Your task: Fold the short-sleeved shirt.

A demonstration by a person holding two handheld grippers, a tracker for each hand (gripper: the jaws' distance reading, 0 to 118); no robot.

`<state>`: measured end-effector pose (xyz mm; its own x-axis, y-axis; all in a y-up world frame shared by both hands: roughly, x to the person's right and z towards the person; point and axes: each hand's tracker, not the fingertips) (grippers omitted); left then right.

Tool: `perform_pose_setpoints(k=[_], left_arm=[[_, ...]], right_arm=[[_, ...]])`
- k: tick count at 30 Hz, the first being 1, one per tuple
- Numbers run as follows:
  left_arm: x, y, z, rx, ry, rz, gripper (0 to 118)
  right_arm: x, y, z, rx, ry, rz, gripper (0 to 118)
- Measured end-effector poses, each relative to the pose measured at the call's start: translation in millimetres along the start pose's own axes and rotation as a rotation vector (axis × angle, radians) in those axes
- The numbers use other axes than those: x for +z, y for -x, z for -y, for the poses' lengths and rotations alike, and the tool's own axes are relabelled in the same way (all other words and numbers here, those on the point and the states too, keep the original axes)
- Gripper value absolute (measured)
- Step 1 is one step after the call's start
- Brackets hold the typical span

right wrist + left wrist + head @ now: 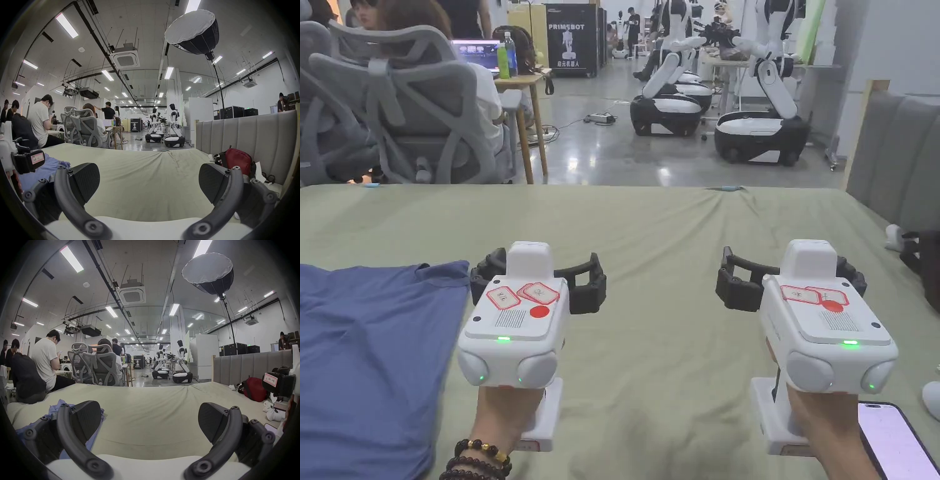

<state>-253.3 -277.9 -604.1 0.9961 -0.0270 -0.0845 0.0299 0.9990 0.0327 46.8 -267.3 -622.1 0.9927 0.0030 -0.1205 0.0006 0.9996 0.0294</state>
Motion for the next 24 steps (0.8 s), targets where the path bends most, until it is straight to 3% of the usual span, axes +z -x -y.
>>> perform_pose_setpoints(k=[19, 24], left_arm=[[8.1, 4.2, -2.0, 0.084, -0.038, -0.023, 118], [6.7, 1.2, -0.7, 0.028, -0.024, -0.016, 118]], right_arm=[[1.4, 3.0, 5.2, 0.017, 0.025, -0.033, 118], [1.8, 2.9, 5.9, 0.035, 0.026, -0.032, 118]])
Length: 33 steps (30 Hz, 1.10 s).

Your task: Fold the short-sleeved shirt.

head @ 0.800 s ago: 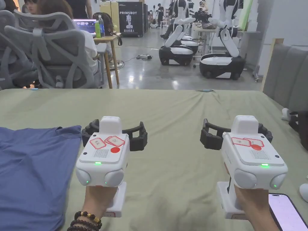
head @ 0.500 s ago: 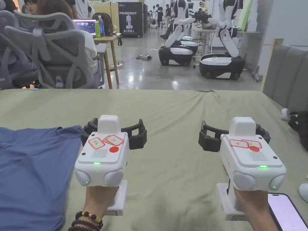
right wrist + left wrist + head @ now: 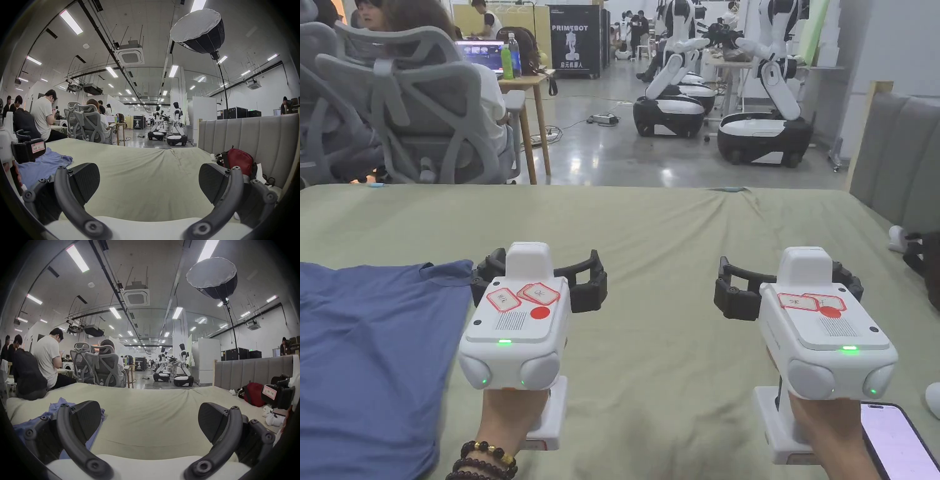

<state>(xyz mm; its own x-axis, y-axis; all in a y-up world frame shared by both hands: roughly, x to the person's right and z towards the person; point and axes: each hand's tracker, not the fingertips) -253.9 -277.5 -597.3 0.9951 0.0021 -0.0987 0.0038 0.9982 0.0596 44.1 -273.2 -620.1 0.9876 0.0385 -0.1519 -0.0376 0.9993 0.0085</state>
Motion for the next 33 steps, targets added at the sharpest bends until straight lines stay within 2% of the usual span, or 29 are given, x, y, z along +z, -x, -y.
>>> perform_pose_setpoints(k=[12, 25, 26, 27, 28, 29, 30, 31, 33], left_arm=[[-1.4, -7.1, -1.3, -0.021, 0.002, 0.022, 118], [-4.0, -7.0, 1.5, -0.038, 0.027, 0.031, 118], [-3.9, -6.7, 1.0, -0.037, 0.039, 0.036, 115], [-2.8, -6.6, 0.3, -0.036, 0.044, 0.034, 101], [-1.5, -6.2, -0.3, -0.038, 0.053, 0.057, 56], [-3.4, -8.2, 0.3, -0.054, 0.050, 0.078, 7], [-3.2, -8.1, -1.1, -0.095, 0.037, 0.070, 1], [-2.5, -6.8, -2.0, -0.139, 0.039, 0.035, 0], [4.0, -9.2, -4.7, -0.120, 0.054, 0.044, 0]], right_arm=[[-1.6, 0.2, 1.0, 0.046, 0.039, 0.005, 118], [-1.7, 0.9, 0.1, 0.042, 0.053, 0.006, 118], [-1.9, 0.1, 0.7, 0.040, 0.058, 0.008, 118], [-1.9, -0.2, 0.6, 0.036, 0.066, 0.011, 118], [-1.7, -0.5, 0.5, 0.029, 0.076, 0.015, 101], [-1.5, -0.8, 1.4, 0.023, 0.080, 0.023, 74], [-1.7, 1.5, 2.5, -0.003, 0.073, -0.003, 35], [-2.1, 1.7, 3.8, 0.017, 0.073, 0.025, 1], [-6.3, -0.6, 9.5, 0.047, 0.112, 0.058, 0]])
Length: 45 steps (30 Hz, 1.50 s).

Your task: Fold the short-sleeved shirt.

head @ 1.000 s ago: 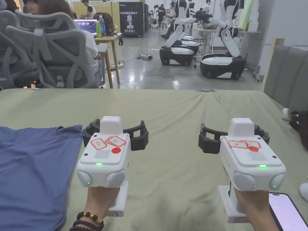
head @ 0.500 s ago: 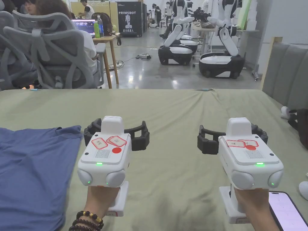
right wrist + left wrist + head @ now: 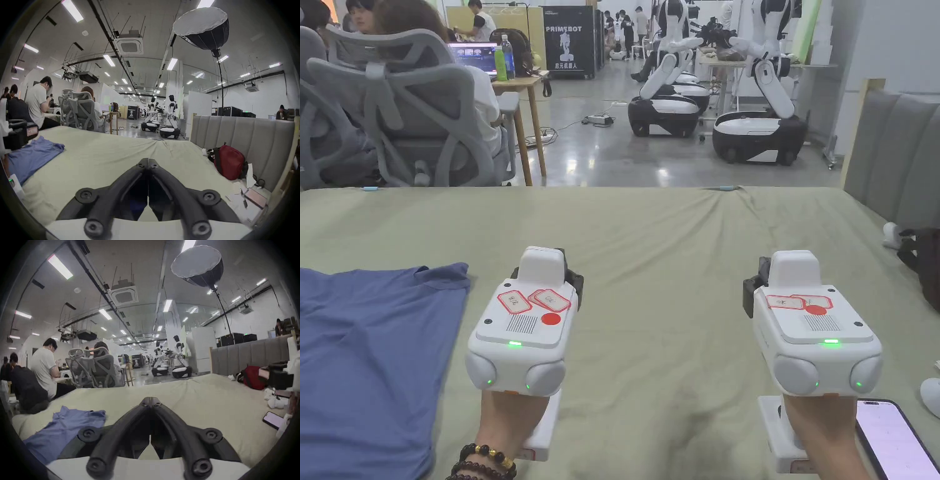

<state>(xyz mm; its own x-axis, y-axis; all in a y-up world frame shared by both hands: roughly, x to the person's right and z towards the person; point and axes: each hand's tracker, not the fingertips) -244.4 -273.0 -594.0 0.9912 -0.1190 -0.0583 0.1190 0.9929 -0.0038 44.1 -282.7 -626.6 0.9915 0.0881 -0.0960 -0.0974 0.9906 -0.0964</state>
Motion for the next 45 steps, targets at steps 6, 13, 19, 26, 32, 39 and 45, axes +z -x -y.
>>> perform_pose_setpoints(k=[6, 13, 19, 26, 32, 39, 45], left_arm=[[-2.6, 11.3, 0.1, 0.019, -0.007, -0.010, 0], [20.9, 76.5, 7.8, 0.037, 0.007, -0.166, 0], [88.3, 184.7, 18.1, 0.044, 0.025, -0.424, 0], [133.8, 240.4, 23.3, 0.068, 0.056, -0.554, 0], [127.1, 232.4, 25.2, 0.045, 0.084, -0.503, 0], [76.8, 238.8, 10.4, 0.079, 0.263, -0.392, 16], [-3.7, 256.4, 6.1, 0.133, 0.402, -0.255, 118]], right_arm=[[0.5, -1.5, 5.1, -0.012, 0.001, -0.029, 0], [-7.7, 69.8, -20.9, 0.023, -0.067, -0.140, 0], [-10.0, 197.8, -32.3, 0.033, -0.086, -0.420, 0], [20.9, 277.7, -38.5, 0.056, -0.102, -0.588, 0], [23.4, 272.7, -44.5, 0.035, -0.081, -0.581, 0], [19.1, 266.8, -45.4, 0.062, -0.091, -0.560, 0], [-16.9, 270.8, -28.3, 0.079, -0.067, -0.557, 0]])
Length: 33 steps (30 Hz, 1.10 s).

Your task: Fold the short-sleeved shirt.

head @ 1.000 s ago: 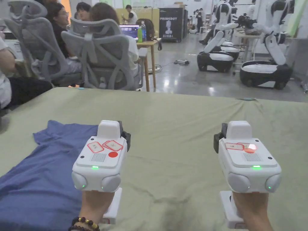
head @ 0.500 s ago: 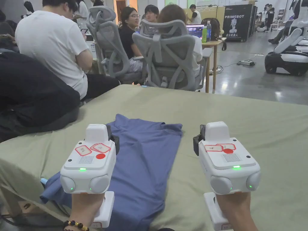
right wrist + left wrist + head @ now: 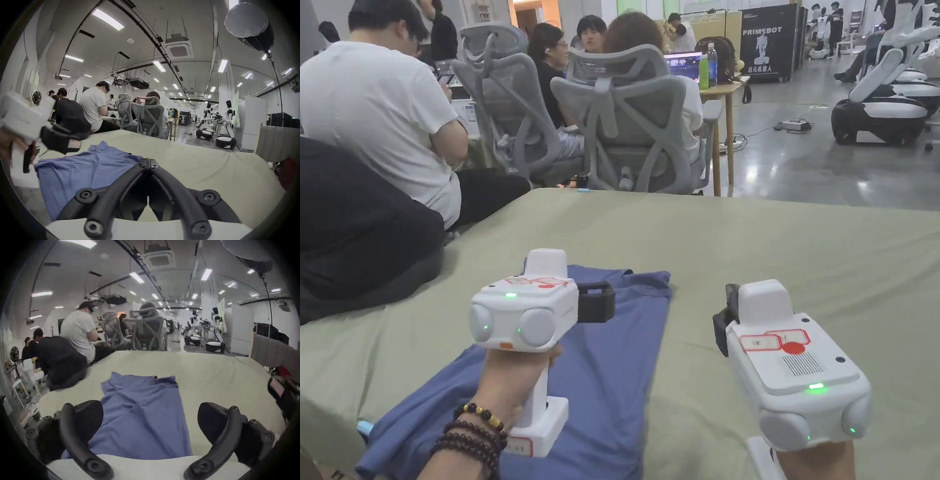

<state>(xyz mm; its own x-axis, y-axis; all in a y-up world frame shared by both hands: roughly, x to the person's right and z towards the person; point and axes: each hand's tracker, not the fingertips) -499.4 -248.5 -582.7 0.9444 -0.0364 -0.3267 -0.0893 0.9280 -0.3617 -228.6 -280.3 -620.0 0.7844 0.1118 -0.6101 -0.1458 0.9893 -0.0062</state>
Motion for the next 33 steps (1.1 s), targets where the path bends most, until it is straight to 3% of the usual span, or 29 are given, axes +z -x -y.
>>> perform_pose_setpoints(k=[4, 7, 11, 15, 18, 19, 20, 22, 24, 29, 33], left_arm=[[-105.4, 1.5, -8.2, 0.121, 0.180, 0.152, 118], [-176.3, -8.4, -7.9, 0.112, 0.263, 0.116, 118], [-264.4, -10.6, 7.8, 0.090, 0.386, 0.108, 103], [-316.2, -7.6, 34.2, 0.030, 0.484, -0.009, 103], [-319.8, -5.9, 36.0, 0.047, 0.492, 0.027, 108], [-300.0, -13.2, 28.6, 0.042, 0.501, 0.033, 100], [-293.0, -11.6, 22.6, 0.022, 0.451, 0.055, 80], [-285.7, -8.9, 18.5, 0.009, 0.402, -0.022, 4], [-290.9, 0.7, 20.5, 0.035, 0.430, 0.027, 4], [-245.0, -13.0, -23.0, 0.012, 0.266, 0.082, 4], [-192.5, -61.5, -76.6, -0.040, 0.135, 0.254, 4]], right_arm=[[-26.6, -7.0, 17.5, 0.011, 0.046, -0.001, 0], [-49.1, -12.0, 28.1, 0.002, 0.068, -0.002, 0], [-82.0, -19.9, 45.9, 0.008, 0.093, 0.004, 0], [-103.3, -28.8, 59.0, 0.002, 0.118, 0.006, 0], [-109.1, -33.5, 65.5, 0.005, 0.126, 0.013, 0], [-110.6, -35.6, 68.1, 0.004, 0.129, 0.014, 0], [-112.2, -37.9, 72.0, 0.000, 0.131, 0.014, 0], [-111.7, -39.6, 73.4, -0.013, 0.139, 0.017, 0], [-105.6, -39.9, 72.1, -0.024, 0.141, 0.012, 0], [-77.9, -58.1, 64.3, -0.010, 0.133, 0.029, 0], [-39.5, -87.4, 51.7, -0.017, 0.117, 0.092, 0]])
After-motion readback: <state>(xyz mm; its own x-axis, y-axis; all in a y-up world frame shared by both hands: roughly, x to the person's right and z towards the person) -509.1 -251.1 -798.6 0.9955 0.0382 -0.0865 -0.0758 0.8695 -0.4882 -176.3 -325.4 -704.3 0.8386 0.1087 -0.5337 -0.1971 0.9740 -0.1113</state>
